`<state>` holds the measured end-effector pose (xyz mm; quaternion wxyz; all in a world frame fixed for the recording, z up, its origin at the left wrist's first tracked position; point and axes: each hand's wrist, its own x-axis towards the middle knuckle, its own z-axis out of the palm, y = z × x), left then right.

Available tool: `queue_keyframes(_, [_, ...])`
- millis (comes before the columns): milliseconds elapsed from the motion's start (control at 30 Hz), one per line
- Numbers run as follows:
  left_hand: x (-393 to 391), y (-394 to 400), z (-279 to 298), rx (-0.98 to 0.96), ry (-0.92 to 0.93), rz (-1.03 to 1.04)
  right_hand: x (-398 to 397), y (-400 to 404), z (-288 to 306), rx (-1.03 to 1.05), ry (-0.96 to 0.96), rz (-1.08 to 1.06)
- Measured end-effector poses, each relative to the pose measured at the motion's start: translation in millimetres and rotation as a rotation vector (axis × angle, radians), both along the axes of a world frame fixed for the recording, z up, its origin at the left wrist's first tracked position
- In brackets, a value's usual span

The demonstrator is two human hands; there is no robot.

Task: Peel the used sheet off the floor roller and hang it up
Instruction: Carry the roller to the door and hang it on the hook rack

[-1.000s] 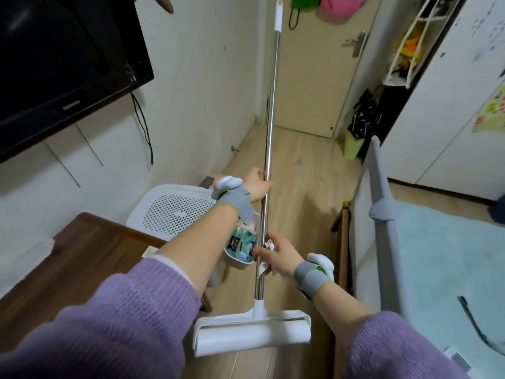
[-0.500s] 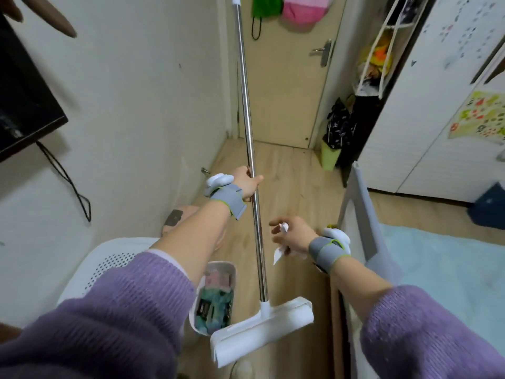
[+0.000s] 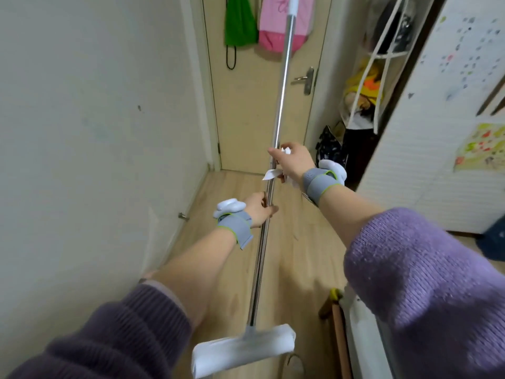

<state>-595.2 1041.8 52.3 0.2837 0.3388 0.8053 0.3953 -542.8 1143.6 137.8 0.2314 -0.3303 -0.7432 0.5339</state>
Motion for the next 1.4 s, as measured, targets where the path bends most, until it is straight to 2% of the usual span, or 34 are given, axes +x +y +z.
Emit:
queue_keyframes(67, [-27,33,0,0.001,0.016,-0.031,-29,38,7,0.053,-0.02,0.02])
queue_keyframes(167, [-96,104,15,-0.033,-0.072,-0.077,-94,124,22,0.126,-0.022,0.032])
queue_keyframes(233, [-134,122,31,-0.079,-0.126,-0.124,-115,151,29,0.149,-0.052,0.055])
queue_keyframes(267, [-177,164,52,-0.064,-0.139,-0.084,-150,193,47,0.154,-0.018,0.066])
queue_keyframes(300, [-194,172,59,-0.053,-0.143,-0.042,-158,204,47,0.18,-0.023,0.061])
queue_keyframes(467, [-278,246,141,0.147,-0.017,0.125,-232,268,62,0.266,-0.022,0.13])
queue_keyframes(567, [-338,315,192,0.339,0.01,0.188,-295,313,82,0.338,-0.021,0.197])
queue_keyframes(767, [-450,434,281,0.569,0.028,0.245,-417,407,120,0.477,0.034,0.213])
queue_keyframes(867, [-481,466,307,0.613,0.015,0.185,-449,445,131,0.53,-0.007,0.21])
queue_keyframes(967, [-533,522,344,0.664,0.13,0.123,-509,503,150,0.571,0.04,0.15])
queue_keyframes(1133, [-622,619,409,0.755,0.281,0.146,-594,588,182,0.61,0.042,0.174])
queue_keyframes(1300, [-680,663,455,0.807,0.352,0.154,-658,643,231,0.663,0.059,0.224])
queue_keyframes(1400, [-731,700,480,0.794,0.361,0.182,-707,697,294,0.499,0.213,0.256])
